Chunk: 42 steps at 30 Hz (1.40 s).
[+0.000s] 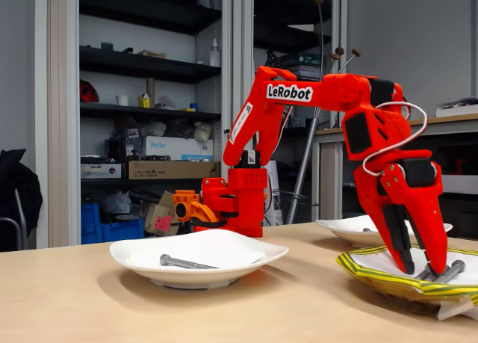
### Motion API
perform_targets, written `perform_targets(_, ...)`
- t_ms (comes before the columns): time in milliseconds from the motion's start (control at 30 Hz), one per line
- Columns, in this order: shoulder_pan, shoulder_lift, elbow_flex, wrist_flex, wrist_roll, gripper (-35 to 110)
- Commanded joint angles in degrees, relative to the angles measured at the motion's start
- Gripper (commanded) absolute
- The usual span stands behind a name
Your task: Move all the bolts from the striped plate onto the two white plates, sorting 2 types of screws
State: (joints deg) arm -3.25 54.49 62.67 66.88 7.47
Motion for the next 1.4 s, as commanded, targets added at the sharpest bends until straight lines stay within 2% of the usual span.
perform_targets(0, -0.88, -3.25, -6.33, 4.04, 0.35, 14)
perform_targets(300, -1.23, -15.12, -24.61, 12.13, 2.02, 8)
perform_targets(467, -0.97, -15.12, -25.14, 12.74, 6.06, 0)
perform_targets(767, 0.35, -13.71, -28.39, 17.75, 11.6, 0)
perform_targets(1200, 4.48, -3.16, -28.48, 23.73, 9.14, 0)
perform_targets(1367, 7.91, 3.43, -21.53, 23.91, 10.28, 0)
